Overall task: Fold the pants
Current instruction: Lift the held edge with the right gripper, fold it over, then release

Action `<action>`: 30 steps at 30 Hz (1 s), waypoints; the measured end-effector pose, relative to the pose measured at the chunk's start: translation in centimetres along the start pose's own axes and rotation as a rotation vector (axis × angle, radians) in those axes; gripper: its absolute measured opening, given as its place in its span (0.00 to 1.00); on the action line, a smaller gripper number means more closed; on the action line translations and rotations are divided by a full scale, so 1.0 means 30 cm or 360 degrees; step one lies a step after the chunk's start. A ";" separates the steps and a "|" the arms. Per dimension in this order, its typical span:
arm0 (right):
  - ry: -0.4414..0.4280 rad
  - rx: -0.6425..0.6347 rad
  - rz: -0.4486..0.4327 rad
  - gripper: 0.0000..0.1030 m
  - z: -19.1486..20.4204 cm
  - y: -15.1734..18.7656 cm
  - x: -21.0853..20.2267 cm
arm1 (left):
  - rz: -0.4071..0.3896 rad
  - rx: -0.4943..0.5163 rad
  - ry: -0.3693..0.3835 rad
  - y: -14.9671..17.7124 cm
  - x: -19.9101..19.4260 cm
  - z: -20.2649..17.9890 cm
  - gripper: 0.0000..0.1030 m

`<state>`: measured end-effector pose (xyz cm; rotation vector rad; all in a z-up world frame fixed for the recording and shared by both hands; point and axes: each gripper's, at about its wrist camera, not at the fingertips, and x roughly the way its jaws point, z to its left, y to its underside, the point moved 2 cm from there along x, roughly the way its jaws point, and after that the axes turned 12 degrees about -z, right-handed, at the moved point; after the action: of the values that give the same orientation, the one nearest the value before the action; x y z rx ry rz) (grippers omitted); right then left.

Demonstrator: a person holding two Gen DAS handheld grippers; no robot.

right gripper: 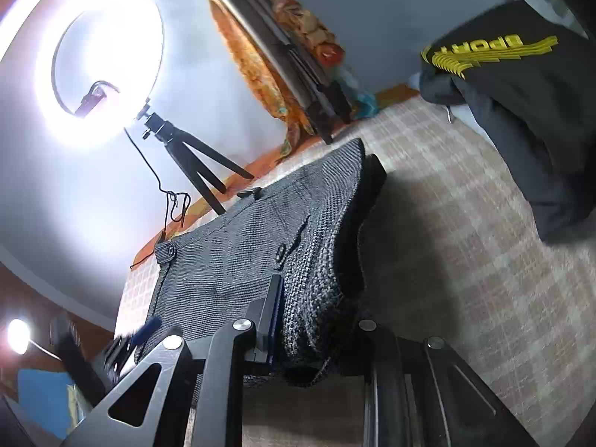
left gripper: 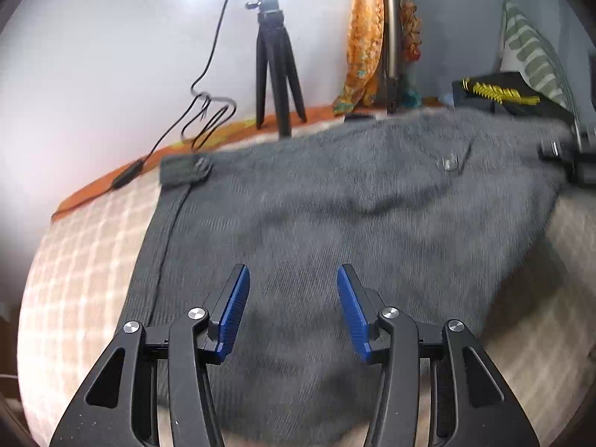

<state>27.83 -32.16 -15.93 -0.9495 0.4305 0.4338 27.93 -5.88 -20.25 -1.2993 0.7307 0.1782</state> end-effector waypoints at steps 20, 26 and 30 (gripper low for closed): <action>-0.0171 -0.0551 -0.0002 0.20 0.472 0.009 0.036 | -0.0178 -0.0454 -0.0045 0.057 -0.300 0.361 0.47; -0.0251 -0.0668 0.0081 0.20 0.608 0.078 0.113 | -0.0215 -0.0572 -0.0146 0.125 -0.405 0.489 0.47; -0.0317 -0.0760 0.0168 0.19 0.713 0.152 0.179 | -0.0212 -0.0646 -0.0165 0.165 -0.422 0.532 0.47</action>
<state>33.31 -10.88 -10.91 -1.3331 0.1959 0.7407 21.92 13.65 -15.56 -1.7062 0.5317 0.2944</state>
